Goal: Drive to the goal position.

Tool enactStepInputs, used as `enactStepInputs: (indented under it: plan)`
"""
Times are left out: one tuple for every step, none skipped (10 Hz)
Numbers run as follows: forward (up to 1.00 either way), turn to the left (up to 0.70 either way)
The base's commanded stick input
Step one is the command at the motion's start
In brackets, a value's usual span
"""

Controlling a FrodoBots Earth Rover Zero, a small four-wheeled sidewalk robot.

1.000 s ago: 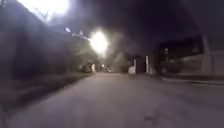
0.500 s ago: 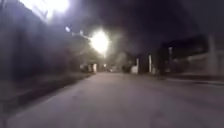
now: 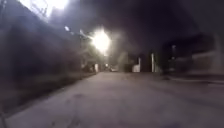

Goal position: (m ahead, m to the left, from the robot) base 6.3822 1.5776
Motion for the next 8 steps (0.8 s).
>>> enactStepInputs:
  plan:
    - [0.7,0.0]
    - [0.7,0.0]
    - [0.7,0.0]
    - [0.7,0.0]
    - [0.7,0.0]
    - [0.7,0.0]
    - [0.7,0.0]
    - [0.7,0.0]
